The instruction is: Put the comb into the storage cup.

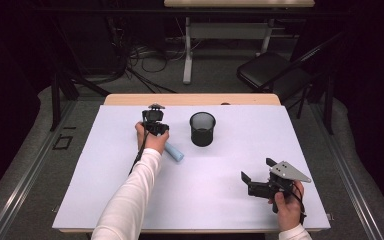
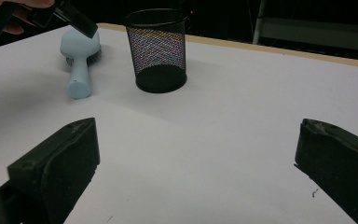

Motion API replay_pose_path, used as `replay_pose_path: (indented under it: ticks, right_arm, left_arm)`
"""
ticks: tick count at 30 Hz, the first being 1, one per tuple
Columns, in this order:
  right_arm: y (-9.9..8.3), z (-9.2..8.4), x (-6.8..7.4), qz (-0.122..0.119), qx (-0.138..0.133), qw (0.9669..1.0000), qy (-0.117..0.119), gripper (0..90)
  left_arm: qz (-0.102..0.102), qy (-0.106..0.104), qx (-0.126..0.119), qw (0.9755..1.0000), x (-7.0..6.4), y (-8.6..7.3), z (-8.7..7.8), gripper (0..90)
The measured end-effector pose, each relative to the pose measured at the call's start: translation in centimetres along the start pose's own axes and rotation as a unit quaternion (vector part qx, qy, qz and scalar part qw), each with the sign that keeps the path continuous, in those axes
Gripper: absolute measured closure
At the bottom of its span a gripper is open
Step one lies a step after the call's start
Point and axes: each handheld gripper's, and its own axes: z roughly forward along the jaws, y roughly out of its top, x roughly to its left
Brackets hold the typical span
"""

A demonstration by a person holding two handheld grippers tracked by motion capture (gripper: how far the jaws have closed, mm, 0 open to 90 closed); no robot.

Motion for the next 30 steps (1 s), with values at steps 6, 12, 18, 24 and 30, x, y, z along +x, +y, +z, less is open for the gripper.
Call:
replay_pose_path:
  ticks: [6,12,18,24,30]
  right_arm:
    - [0.0,0.0,-0.1,0.000,0.003,1.0000,0.001,0.0]
    - [-0.1,0.1,-0.1,0.003,0.006,1.0000,0.004,0.0]
    - [-0.1,0.1,-0.1,0.001,0.007,1.0000,0.006,0.0]
    - [-0.1,0.2,-0.1,0.003,0.010,0.9999,0.009,0.0]
    - [-0.1,0.2,-0.1,0.002,0.012,0.9999,0.011,0.0]
  left_arm:
    - [-0.005,-0.001,0.010,0.9999,0.2,-0.4,0.8,90.0]
    - [-0.006,-0.002,0.023,0.9997,0.1,-0.8,1.4,90.0]
    - [0.001,-0.013,0.035,0.9993,-0.3,-1.3,2.1,90.0]
    - [0.000,-0.017,0.046,0.9988,-0.5,-1.7,2.7,90.0]
    - [0.004,-0.016,0.055,0.9983,-0.5,-2.1,3.2,90.0]
